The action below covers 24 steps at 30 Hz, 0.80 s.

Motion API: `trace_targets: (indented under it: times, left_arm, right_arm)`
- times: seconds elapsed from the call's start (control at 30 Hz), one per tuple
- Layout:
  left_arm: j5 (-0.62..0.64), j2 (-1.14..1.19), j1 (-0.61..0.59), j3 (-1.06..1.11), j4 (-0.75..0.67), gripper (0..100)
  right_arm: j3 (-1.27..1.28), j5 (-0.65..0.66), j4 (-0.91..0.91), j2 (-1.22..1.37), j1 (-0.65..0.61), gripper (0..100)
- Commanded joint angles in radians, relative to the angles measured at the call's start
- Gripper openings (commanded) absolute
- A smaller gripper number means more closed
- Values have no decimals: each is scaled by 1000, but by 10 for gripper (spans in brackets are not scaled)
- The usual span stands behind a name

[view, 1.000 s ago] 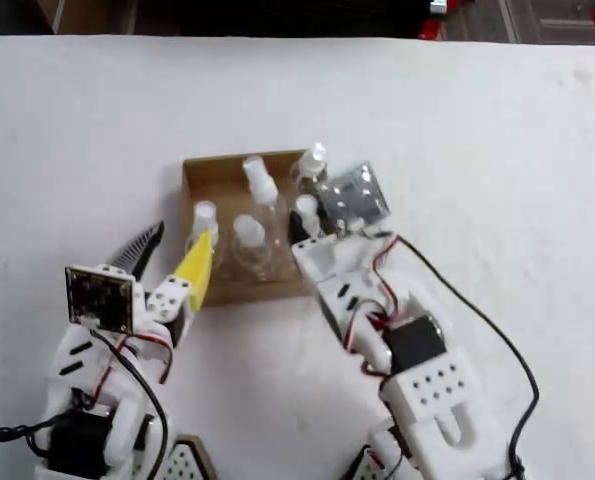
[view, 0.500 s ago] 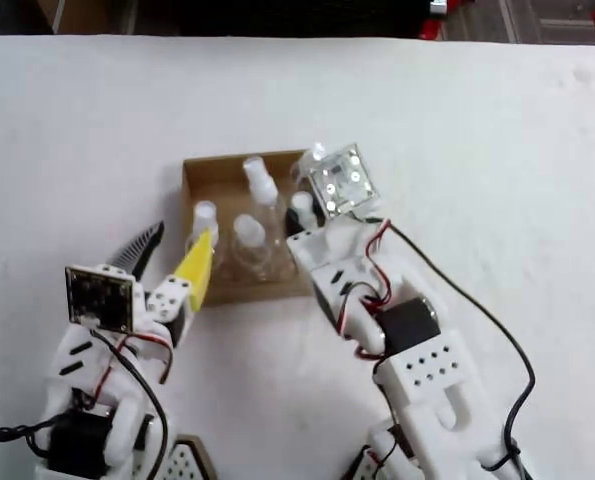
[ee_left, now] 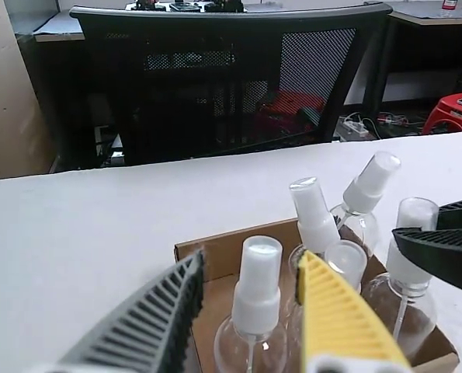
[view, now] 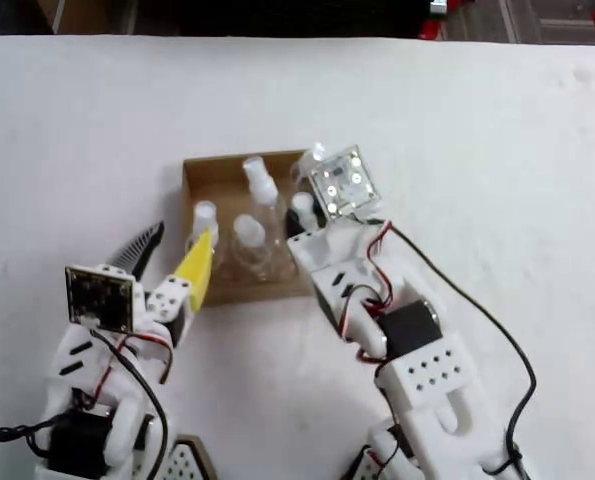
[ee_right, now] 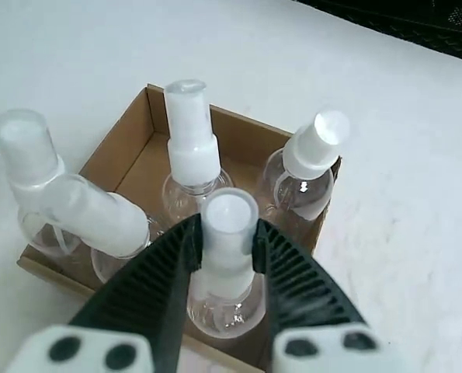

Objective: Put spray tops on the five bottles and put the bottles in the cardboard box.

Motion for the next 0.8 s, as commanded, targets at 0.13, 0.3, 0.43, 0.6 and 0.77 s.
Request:
trace_targets:
  times: [0.13, 0.3, 0.43, 0.6, 0.77]
  left_arm:
    - [2, -4, -8, -5, -5, 185]
    - [2, -4, -8, -5, -5, 185]
    - [2, -4, -10, -5, -5, 185]
    - [2, -4, -10, -5, -5, 185]
    - [2, -4, -10, -5, -5, 185]
  right_arm:
    - [25, 11, 25, -82, -4, 15]
    - [48, 11, -1, -54, -2, 15]
    - [91, 11, -53, -54, 1, 15]
    - [167, 11, -114, -58, 1, 15]
    - [196, 9, -137, -54, 1, 15]
